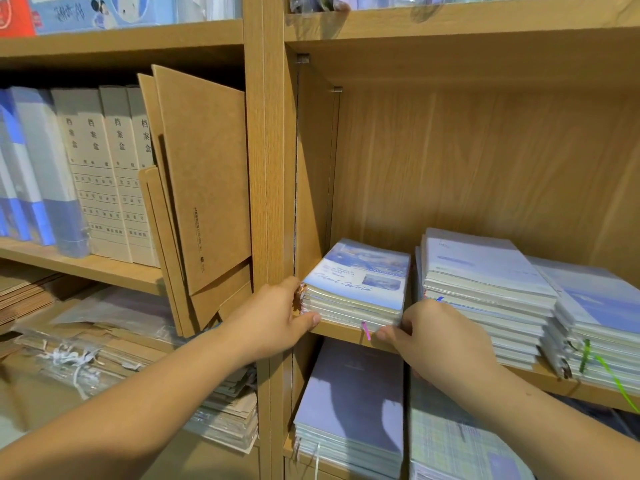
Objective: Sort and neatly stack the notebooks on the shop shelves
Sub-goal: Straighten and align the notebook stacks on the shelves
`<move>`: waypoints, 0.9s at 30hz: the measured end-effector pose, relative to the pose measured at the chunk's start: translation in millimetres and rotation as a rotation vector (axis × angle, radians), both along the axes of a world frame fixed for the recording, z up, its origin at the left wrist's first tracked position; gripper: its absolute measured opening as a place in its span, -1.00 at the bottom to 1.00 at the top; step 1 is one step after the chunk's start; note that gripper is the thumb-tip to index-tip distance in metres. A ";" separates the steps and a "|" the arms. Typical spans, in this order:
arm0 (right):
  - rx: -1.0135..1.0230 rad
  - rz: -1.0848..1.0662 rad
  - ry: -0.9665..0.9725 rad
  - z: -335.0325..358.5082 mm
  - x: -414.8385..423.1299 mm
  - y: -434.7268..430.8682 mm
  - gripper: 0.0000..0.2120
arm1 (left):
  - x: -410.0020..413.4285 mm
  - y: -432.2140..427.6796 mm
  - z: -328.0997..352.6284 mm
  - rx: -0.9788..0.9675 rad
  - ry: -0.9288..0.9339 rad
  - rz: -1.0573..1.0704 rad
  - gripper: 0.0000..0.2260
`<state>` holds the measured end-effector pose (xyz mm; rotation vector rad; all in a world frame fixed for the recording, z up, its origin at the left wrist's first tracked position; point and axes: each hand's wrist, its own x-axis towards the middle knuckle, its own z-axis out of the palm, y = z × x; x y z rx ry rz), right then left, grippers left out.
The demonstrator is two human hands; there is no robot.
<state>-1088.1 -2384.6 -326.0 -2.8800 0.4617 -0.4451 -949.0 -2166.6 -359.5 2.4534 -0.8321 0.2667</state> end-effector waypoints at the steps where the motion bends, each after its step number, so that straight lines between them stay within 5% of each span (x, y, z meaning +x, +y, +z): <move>1: 0.018 0.001 0.003 1.2 -1.5 -1.3 -0.46 | 0.2 0.1 4.0 0.003 -0.026 0.018 -0.55; 4: -0.030 0.008 0.013 1.1 -2.4 0.7 -0.44 | -1.1 -1.9 17.7 0.074 -0.106 0.026 -0.56; 9: -0.166 0.036 0.106 2.4 2.6 8.9 -0.72 | -3.2 -6.0 24.3 0.144 -0.117 0.031 -0.69; 19: 0.104 0.045 0.105 14.1 -16.7 -8.8 -0.40 | -33.3 1.6 23.8 0.192 -0.268 0.177 -0.72; 27: 0.071 0.087 0.182 49.0 -79.2 -56.5 -0.47 | -118.9 -69.8 46.1 0.123 -0.113 -0.216 -0.69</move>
